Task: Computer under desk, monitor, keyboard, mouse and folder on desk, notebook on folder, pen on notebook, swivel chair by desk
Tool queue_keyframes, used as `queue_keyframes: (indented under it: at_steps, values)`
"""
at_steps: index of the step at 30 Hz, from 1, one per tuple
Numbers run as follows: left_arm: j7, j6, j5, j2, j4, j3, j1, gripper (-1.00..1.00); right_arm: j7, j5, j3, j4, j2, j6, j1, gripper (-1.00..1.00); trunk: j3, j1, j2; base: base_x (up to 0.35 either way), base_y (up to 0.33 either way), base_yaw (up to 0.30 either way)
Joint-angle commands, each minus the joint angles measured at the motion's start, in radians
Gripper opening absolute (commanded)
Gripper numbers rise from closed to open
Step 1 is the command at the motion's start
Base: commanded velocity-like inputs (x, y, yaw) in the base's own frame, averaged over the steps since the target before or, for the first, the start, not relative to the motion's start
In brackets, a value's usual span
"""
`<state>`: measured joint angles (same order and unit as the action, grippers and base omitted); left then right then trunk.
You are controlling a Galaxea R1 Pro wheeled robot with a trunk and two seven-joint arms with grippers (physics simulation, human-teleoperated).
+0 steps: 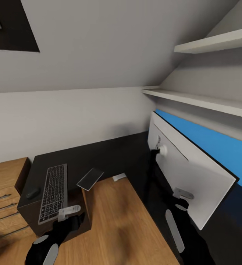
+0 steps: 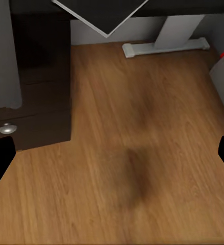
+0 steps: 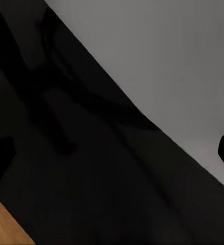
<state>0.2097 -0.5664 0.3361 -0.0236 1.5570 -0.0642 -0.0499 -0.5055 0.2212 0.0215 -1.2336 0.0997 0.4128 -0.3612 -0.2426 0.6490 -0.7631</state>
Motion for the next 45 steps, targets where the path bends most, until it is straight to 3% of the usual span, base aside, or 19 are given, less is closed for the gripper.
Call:
queue_keyframes:
  at_steps: [1, 45]
  values:
    - [0.010, -0.003, 0.011, -0.001, 0.002, -0.002, -0.001, 1.00, -0.005, 0.007, 0.001, -0.001, 0.000, 0.003, -0.001, 1.00, -0.001, 0.001, -0.001, 0.174, -0.123, -0.046]
    - [0.010, -0.006, 0.009, -0.001, -0.002, -0.003, -0.001, 1.00, -0.006, 0.004, -0.002, -0.001, 0.000, -0.045, -0.001, 1.00, -0.001, 0.001, -0.001, 0.019, -0.014, -0.002]
